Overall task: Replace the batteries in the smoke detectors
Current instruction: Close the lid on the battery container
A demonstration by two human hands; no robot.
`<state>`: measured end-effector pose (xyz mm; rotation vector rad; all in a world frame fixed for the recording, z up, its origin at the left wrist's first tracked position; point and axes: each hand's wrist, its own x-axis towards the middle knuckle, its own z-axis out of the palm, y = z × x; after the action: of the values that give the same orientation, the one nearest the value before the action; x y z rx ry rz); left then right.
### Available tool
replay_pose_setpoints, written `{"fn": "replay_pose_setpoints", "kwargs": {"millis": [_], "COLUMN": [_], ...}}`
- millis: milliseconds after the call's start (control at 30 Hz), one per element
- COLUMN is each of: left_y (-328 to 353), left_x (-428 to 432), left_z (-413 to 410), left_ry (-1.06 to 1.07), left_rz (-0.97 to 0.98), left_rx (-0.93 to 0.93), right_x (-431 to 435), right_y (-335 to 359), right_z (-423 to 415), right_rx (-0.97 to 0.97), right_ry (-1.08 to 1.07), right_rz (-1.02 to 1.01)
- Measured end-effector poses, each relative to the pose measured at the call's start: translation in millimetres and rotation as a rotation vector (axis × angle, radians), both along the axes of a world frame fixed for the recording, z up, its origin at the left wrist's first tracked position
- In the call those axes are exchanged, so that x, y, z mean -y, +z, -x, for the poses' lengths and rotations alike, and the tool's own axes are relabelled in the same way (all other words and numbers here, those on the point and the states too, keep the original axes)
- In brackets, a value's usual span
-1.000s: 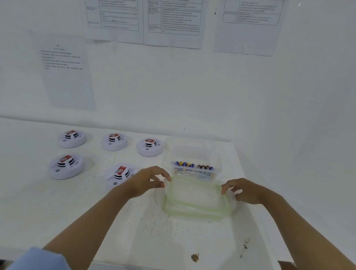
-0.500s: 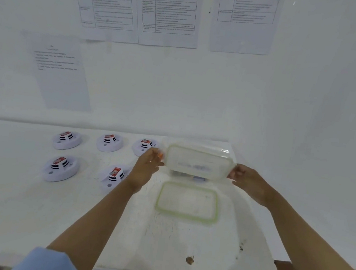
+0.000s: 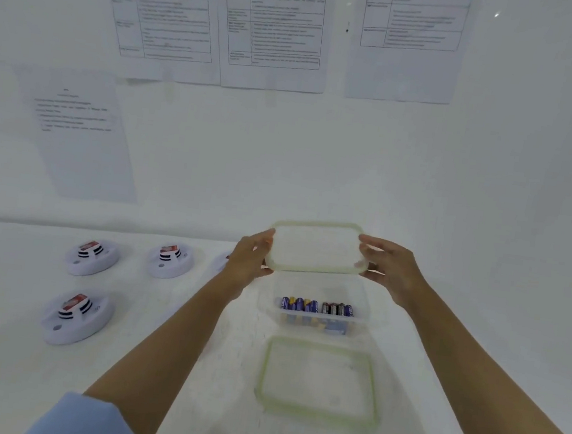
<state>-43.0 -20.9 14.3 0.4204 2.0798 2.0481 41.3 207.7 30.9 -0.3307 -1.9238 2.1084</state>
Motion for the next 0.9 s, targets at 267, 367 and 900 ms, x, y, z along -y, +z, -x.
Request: {"fn": "replay_pose_setpoints", "kwargs": {"millis": [267,367,900], "left_y": [-14,-18,-39], "left_x": [-8,-17,-44], "left_z": [54,67,111], "left_ry": [-0.044,-0.055,0.014], "left_rz": [0.325,0.390,0.262], "left_rx": [-0.108,-0.157,0.032], "right_x": [-11,-20,-43], "right_y": [-12,-18,-41], "right_z": [49,62,117], "right_rx": [0.156,0.186,0.243], "right_ry": [-0.116,-0.122,-0.104], "right_rz": [-0.092,-0.082,0.012]}}
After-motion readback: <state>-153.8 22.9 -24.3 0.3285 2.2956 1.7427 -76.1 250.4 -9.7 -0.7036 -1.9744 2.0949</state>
